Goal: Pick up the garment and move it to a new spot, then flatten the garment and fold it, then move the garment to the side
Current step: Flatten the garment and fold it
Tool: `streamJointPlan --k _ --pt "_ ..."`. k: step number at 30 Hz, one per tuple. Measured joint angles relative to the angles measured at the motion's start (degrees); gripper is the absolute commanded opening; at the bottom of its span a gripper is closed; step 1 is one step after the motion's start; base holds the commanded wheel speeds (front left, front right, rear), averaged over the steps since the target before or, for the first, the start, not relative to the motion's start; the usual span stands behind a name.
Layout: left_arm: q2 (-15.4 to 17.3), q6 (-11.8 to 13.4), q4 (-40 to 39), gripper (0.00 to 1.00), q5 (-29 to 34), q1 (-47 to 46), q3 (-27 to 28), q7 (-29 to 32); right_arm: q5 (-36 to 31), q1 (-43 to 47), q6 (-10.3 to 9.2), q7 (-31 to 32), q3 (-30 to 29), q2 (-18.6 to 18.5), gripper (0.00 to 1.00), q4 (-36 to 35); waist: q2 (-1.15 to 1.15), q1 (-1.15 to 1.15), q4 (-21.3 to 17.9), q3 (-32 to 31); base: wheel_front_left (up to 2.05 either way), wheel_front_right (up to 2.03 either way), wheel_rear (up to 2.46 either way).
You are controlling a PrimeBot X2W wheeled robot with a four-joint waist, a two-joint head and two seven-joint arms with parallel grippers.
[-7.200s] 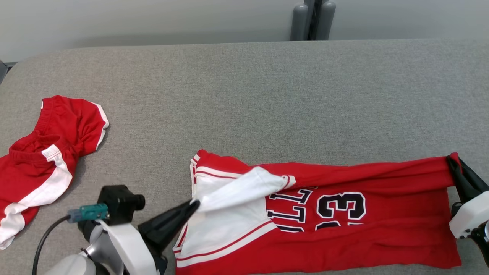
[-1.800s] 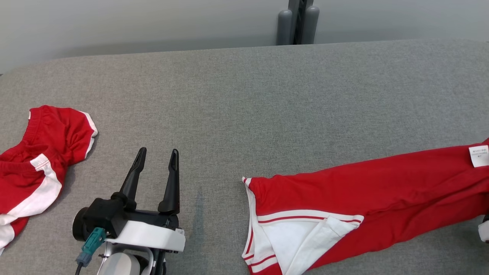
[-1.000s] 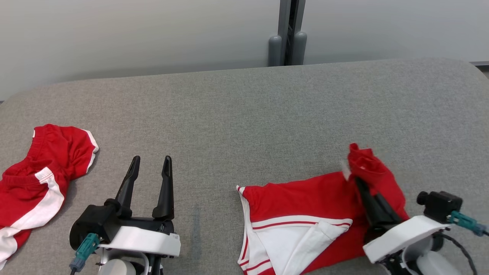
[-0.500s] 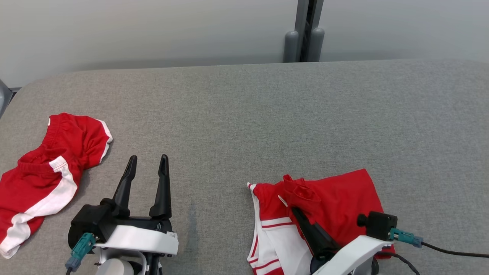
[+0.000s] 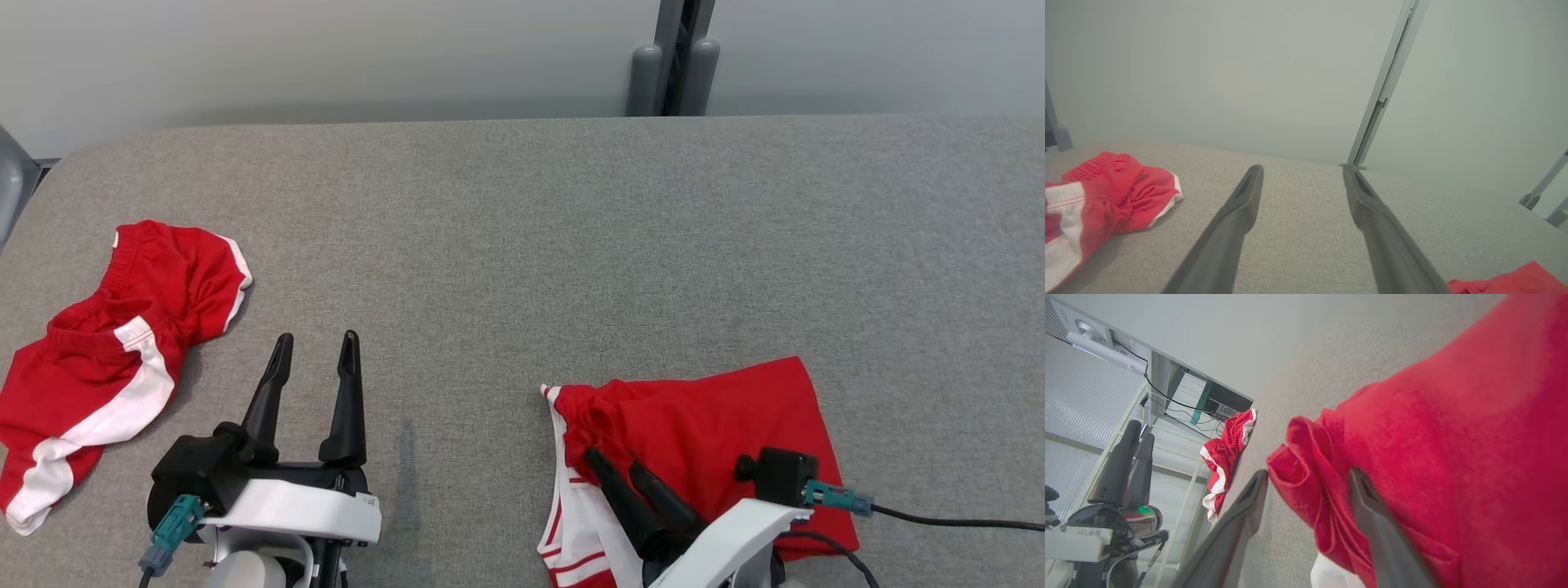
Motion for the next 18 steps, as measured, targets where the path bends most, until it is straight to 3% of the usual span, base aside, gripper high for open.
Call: streamJointPlan --k 9,18 --pt "0.0 0.21 0.57 1.0 -0.13 0.01 0.55 0.0 1.1 -1.08 0.0 0.74 -3.87 -4.17 1.0 -6.71 0.0 0.0 -1.64 -1.22 0.0 0.0 0.0" --pt "0.0 0.19 0.24 1.0 0.08 0.16 0.86 -0.01 -7.98 -3.56 0.0 -1.42 -15.74 -11.58 1.0 -11.39 0.0 0.0 -3.46 -2.71 0.0 0.0 0.0"
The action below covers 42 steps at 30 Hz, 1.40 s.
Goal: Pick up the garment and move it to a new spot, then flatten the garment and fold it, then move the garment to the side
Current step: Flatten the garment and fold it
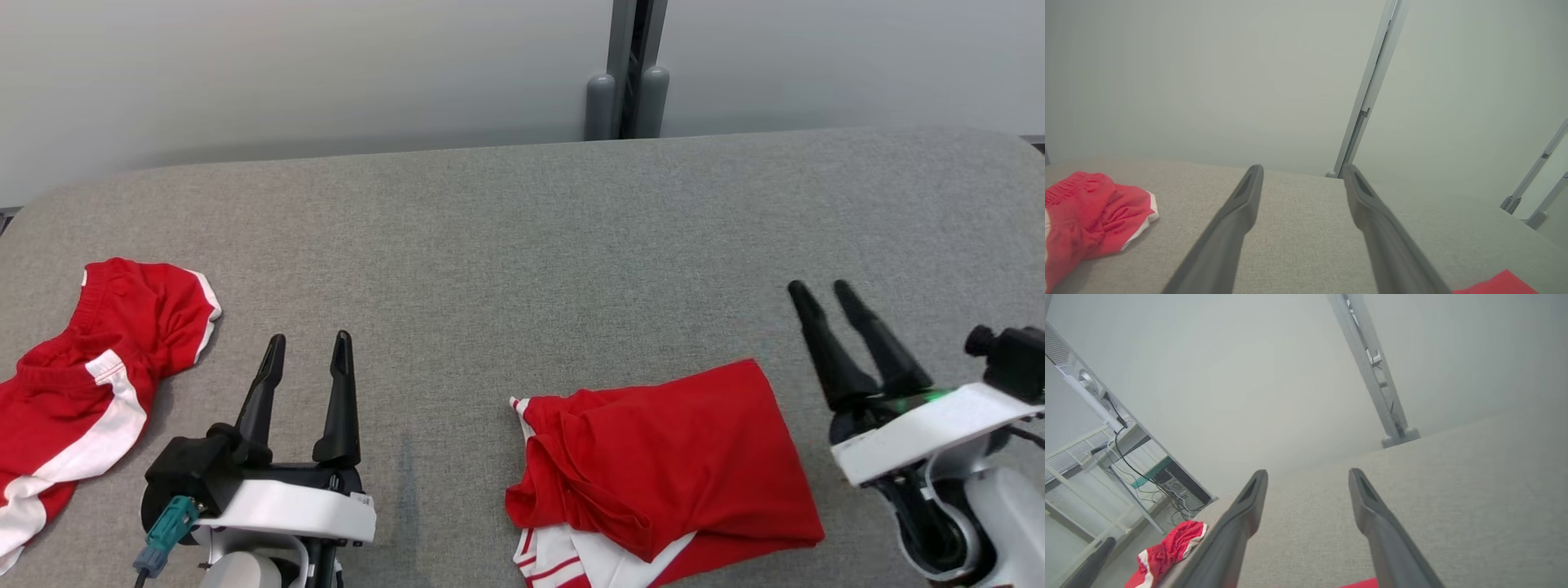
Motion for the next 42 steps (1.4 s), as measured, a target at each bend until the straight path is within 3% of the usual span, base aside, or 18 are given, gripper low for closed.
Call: streamJointPlan --k 7,11,14,17,20,27,36,37,38,39,42 --pt "0.0 -0.04 -1.15 1.0 0.04 -0.03 -0.05 -0.07 -18.9 -0.49 0.01 -6.91 -3.46 -5.9 1.0 0.82 0.0 0.0 -0.38 0.43 0.0 0.0 0.0" --pt "-0.01 -0.22 -2.02 1.0 0.04 -0.08 -0.16 -0.07 -27.16 0.62 0.01 -9.54 -6.28 -5.13 1.0 2.91 0.0 0.0 -0.52 0.92 0.0 0.0 0.0" --pt "-0.02 -0.26 -2.37 1.0 0.25 -0.15 -0.24 -0.07 -39.5 1.68 0.02 -9.91 -8.06 -5.63 1.0 3.07 0.0 0.0 -0.44 1.26 0.0 0.0 0.0" --pt "-0.03 0.07 -2.59 1.0 1.82 -0.39 -0.27 -0.07 -42.85 2.99 0.01 -10.1 -13.83 0.24 1.0 -0.3 0.0 0.0 -0.28 1.5 0.0 0.0 0.0" --pt "0.02 0.15 -2.66 1.0 3.63 -0.39 -0.82 -0.07 -46.37 5.58 0.02 -10.12 -15.19 2.9 1.0 -1.92 0.0 0.0 -0.11 1.68 0.0 0.0 0.0" --pt "-0.01 1.48 -3.77 1.0 4.28 0.01 -1.89 -0.07 -46.36 6.47 0.02 -10.12 -17.55 6.11 1.0 -2.04 0.0 0.0 0.08 1.75 0.0 0.0 0.0" --pt "-0.03 2.59 -3.81 1.0 4.99 0.33 -3.44 -0.07 -44.95 6.48 0.02 -10.12 -16.9 6.23 1.0 -1.1 0.0 0.0 0.77 1.41 0.0 0.0 0.0" --pt "-0.02 2.59 -3.7 1.0 4.98 0.36 -3.45 -0.07 -44.69 6.48 0.02 -10.13 -16.72 6.15 0.71 -0.74 0.0 0.0 0.87 1.35 0.0 0.0 0.0" --pt "-0.02 2.59 -3.58 1.0 4.94 0.41 -3.45 -0.07 -44.42 6.48 0.02 -10.12 -16.58 6.05 0.25 -0.38 0.0 0.0 0.96 1.3 0.0 0.0 0.0" --pt "-0.02 2.58 -3.46 1.0 4.9 0.49 -3.46 -0.07 -44.24 6.49 0.02 -10.13 -16.36 5.87 0.0 -0.19 0.0 0.0 1.07 1.24 0.0 0.0 0.0" --pt "-0.02 2.52 -3.23 1.0 4.66 0.58 -3.37 -0.07 -44.32 6.49 0.02 -10.12 -15.03 4.49 0.0 0.49 0.0 0.0 1.49 1.21 0.0 0.0 0.0"
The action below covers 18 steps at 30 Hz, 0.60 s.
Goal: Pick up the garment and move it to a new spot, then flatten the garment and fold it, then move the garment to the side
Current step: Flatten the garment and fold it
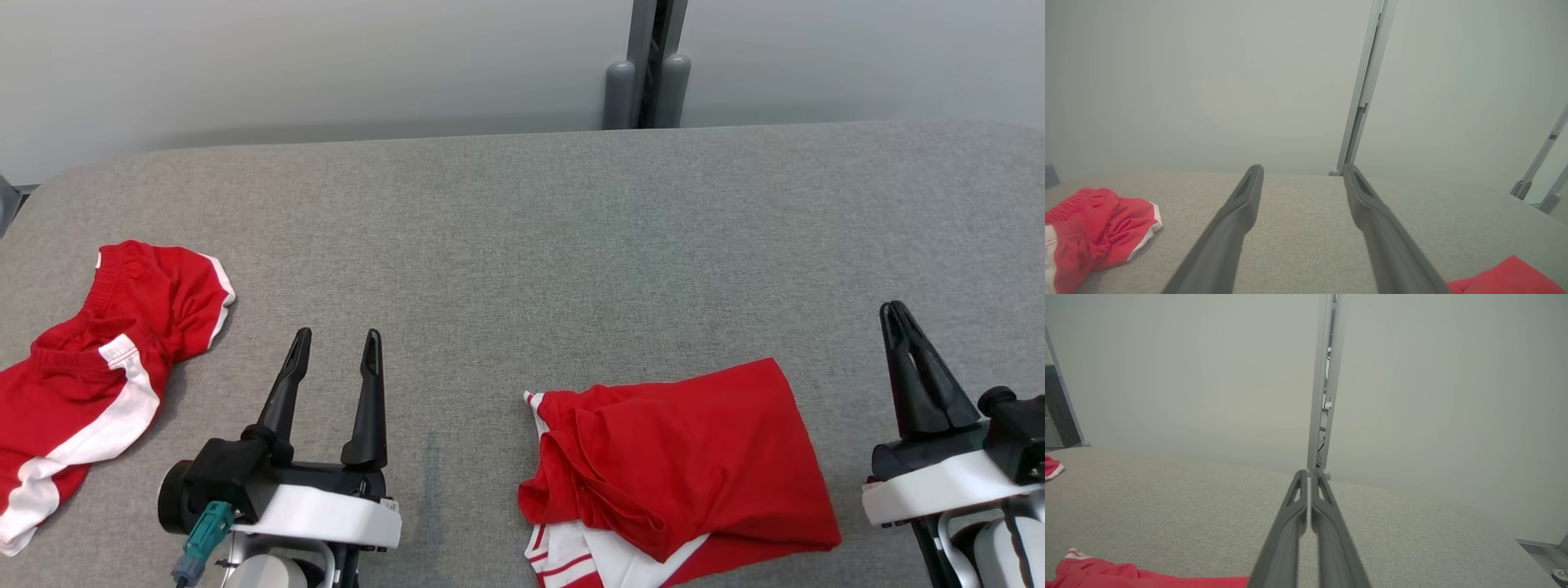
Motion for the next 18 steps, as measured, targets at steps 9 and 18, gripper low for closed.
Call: streamJointPlan --k 9,18 --pt "0.0 -0.38 0.29 1.0 -0.68 -0.3 0.08 -0.01 4.28 1.98 0.0 -0.01 12.82 -2.47 0.0 1.09 0.0 0.0 1.56 0.46 0.0 0.0 0.0" --pt "0.01 -0.44 0.34 1.0 -1.15 -0.32 0.12 -0.01 9.59 3.25 -0.01 0.0 27.16 -3.88 0.0 7.08 0.0 0.0 3.82 0.08 0.0 0.0 0.0"
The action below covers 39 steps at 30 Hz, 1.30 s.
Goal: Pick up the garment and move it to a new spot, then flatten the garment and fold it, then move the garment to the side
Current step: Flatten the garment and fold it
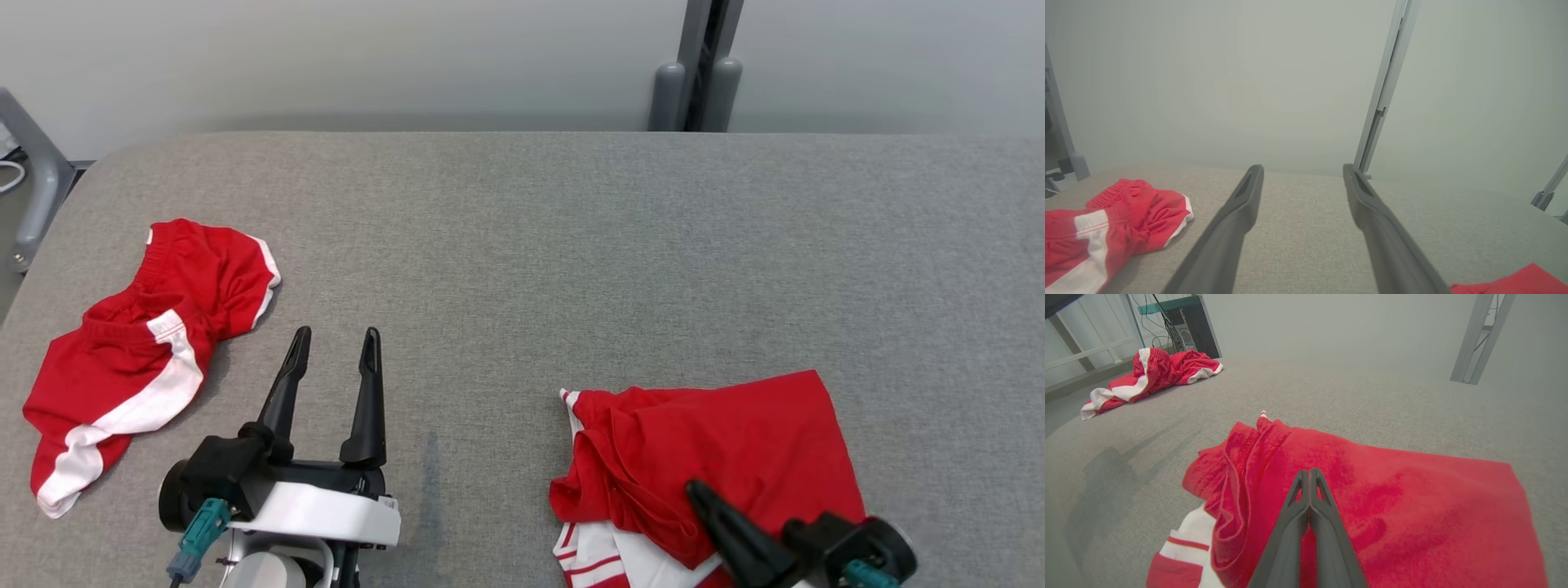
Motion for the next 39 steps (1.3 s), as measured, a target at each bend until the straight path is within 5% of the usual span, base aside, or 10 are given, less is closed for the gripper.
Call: streamJointPlan --k 16,22,26,31,39 --pt "0.0 0.01 0.4 1.0 -0.55 0.92 0.38 0.01 11.04 -3.72 0.01 -0.01 19.74 -1.0 0.0 7.62 0.0 0.0 2.71 -1.52 0.0 0.0 0.0" --pt "0.02 0.09 0.27 1.0 -0.89 1.56 0.97 0.01 13.86 -5.12 0.0 -0.01 15.1 -2.24 0.0 2.04 0.0 0.0 2.15 -2.1 0.0 0.0 0.0" --pt "-0.02 0.25 -0.01 1.0 -1.15 1.97 0.9 0.01 11.07 -5.07 0.0 -0.01 6.51 -4.28 0.0 -1.86 0.0 0.0 1.3 -2.09 0.0 0.0 0.0" --pt "-0.02 0.25 -0.02 1.0 -1.15 1.9 0.8 0.01 8.92 -2.63 0.0 -0.02 3.63 -4.61 0.0 3.39 0.0 0.0 1.0 -1.89 0.0 0.0 0.0" --pt "-0.01 0.07 0.24 1.0 -1.14 1.57 1.14 0.01 11.62 -2.36 0.01 -0.02 6.71 -2.76 0.0 10.51 0.0 0.0 0.6 -1.23 0.0 0.0 0.0"
